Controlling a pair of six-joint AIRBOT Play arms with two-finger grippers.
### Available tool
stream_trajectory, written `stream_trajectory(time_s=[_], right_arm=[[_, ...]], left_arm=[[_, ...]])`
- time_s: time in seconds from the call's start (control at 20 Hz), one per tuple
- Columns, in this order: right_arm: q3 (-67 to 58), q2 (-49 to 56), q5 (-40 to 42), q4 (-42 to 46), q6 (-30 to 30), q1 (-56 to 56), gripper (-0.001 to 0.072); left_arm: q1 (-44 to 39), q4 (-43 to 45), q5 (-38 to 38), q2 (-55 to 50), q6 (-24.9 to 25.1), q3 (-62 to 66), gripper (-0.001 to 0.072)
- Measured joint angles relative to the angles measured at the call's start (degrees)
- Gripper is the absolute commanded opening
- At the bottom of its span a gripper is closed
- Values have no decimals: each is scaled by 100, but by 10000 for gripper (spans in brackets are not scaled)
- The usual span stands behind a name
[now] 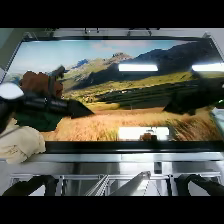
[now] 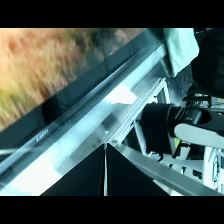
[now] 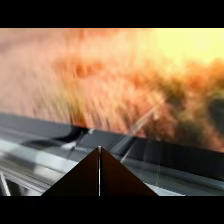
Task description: Fold the shirts.
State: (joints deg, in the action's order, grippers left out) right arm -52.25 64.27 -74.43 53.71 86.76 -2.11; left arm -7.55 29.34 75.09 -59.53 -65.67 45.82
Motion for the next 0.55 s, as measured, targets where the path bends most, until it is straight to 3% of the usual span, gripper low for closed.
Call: stream_trajectory(time_s=[0.2, 0.55], right_arm=[[782, -245, 669, -114, -105, 758, 15], [1032, -319, 911, -306, -140, 1003, 15]], left_arm=[[-238, 28, -387, 750, -138, -1064, 21], [-317, 50, -734, 1377, -278, -1504, 20]])
